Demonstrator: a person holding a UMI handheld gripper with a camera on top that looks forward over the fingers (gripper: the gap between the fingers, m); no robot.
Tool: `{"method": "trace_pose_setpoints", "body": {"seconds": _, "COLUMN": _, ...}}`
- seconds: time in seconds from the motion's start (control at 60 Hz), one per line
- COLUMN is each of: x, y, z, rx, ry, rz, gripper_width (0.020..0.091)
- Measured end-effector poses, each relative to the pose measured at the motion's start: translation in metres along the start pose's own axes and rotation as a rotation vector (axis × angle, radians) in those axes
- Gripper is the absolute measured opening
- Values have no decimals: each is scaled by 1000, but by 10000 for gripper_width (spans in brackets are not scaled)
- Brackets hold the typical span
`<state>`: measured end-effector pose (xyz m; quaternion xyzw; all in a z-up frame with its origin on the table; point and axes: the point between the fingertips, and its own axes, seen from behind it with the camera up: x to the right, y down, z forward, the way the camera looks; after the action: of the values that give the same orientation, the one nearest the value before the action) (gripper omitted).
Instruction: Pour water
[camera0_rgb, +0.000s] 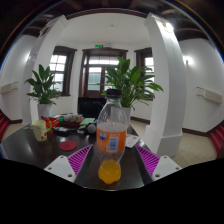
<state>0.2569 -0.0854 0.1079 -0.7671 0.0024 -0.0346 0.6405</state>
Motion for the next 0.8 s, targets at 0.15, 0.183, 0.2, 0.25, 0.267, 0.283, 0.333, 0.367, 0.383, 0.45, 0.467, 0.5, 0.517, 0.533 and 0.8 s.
{"method": "trace_pose_setpoints", "body": {"seconds": 0.15, "x": -5, "y": -15, "z": 26, "rx": 22, "ry": -27, "rz": 27, "gripper_width": 806}}
{"method": "trace_pose_setpoints", "body": {"seconds": 0.183, "x": -6, "y": -23, "z": 33, "rx": 29, "ry": -28, "rz": 33, "gripper_width": 769}}
{"method": "trace_pose_setpoints", "body": {"seconds": 0.2, "x": -6, "y": -23, "z": 33, "rx": 37, "ry": -23, "rz": 35, "gripper_width": 707}}
{"method": "trace_pose_setpoints", "body": {"seconds": 0.25, "x": -4, "y": -25, "z": 37, "rx": 46, "ry": -11, "rz": 42, "gripper_width": 520}}
{"method": "trace_pose_setpoints", "body": {"seconds": 0.267, "x": -4, "y": -25, "z": 38, "rx": 42, "ry": -11, "rz": 45, "gripper_width": 510}}
{"method": "trace_pose_setpoints", "body": {"seconds": 0.283, "x": -4, "y": -25, "z": 38, "rx": 42, "ry": -9, "rz": 47, "gripper_width": 509}}
{"method": "trace_pose_setpoints", "body": {"seconds": 0.333, "x": -4, "y": -26, "z": 42, "rx": 39, "ry": 2, "rz": 38, "gripper_width": 474}}
{"method": "trace_pose_setpoints", "body": {"seconds": 0.367, "x": -4, "y": -27, "z": 43, "rx": 40, "ry": 8, "rz": 34, "gripper_width": 432}}
{"method": "trace_pose_setpoints", "body": {"seconds": 0.383, "x": -4, "y": -27, "z": 44, "rx": 41, "ry": 8, "rz": 30, "gripper_width": 410}}
{"method": "trace_pose_setpoints", "body": {"seconds": 0.45, "x": -6, "y": -27, "z": 43, "rx": 35, "ry": -2, "rz": -6, "gripper_width": 361}}
{"method": "trace_pose_setpoints", "body": {"seconds": 0.467, "x": -7, "y": -27, "z": 43, "rx": 30, "ry": -3, "rz": -14, "gripper_width": 362}}
{"method": "trace_pose_setpoints", "body": {"seconds": 0.5, "x": -11, "y": -27, "z": 44, "rx": 20, "ry": -2, "rz": -37, "gripper_width": 361}}
{"method": "trace_pose_setpoints", "body": {"seconds": 0.517, "x": -14, "y": -26, "z": 45, "rx": 17, "ry": -3, "rz": -49, "gripper_width": 361}}
{"method": "trace_pose_setpoints", "body": {"seconds": 0.533, "x": -16, "y": -26, "z": 45, "rx": 14, "ry": -5, "rz": -61, "gripper_width": 360}}
{"method": "trace_pose_setpoints", "body": {"seconds": 0.8, "x": -66, "y": -36, "z": 69, "rx": -18, "ry": -15, "rz": -392, "gripper_width": 358}}
